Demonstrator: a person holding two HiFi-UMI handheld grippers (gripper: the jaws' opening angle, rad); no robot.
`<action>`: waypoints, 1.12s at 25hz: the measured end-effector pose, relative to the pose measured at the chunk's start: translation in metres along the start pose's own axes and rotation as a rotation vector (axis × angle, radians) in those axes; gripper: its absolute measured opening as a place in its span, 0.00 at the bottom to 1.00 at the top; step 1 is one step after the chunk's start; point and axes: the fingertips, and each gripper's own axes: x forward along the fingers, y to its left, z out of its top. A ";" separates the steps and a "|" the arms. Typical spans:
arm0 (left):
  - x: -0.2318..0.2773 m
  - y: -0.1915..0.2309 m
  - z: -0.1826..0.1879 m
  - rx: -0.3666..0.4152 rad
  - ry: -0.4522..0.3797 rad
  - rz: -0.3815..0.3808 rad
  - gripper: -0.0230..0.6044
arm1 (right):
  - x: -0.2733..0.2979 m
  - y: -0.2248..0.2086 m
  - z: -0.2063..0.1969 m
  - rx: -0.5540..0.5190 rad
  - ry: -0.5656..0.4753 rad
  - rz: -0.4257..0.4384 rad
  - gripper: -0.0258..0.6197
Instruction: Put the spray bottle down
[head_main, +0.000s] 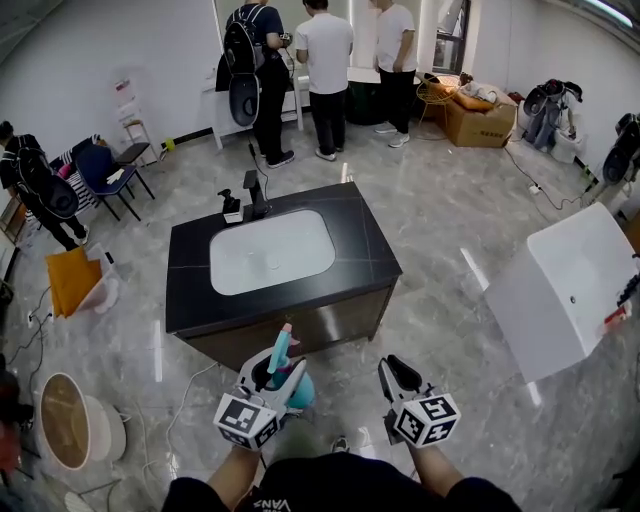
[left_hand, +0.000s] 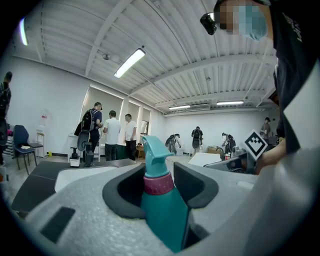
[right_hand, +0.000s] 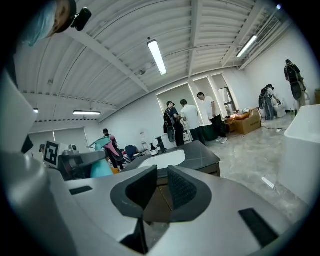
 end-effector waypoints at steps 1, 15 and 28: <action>0.004 0.003 0.001 -0.001 -0.001 -0.001 0.32 | 0.004 -0.002 0.001 0.002 0.001 -0.003 0.12; 0.092 0.086 0.018 0.010 -0.005 -0.097 0.32 | 0.098 -0.030 0.032 0.023 -0.006 -0.080 0.12; 0.194 0.180 0.058 0.051 -0.035 -0.237 0.32 | 0.203 -0.056 0.074 0.068 -0.063 -0.196 0.12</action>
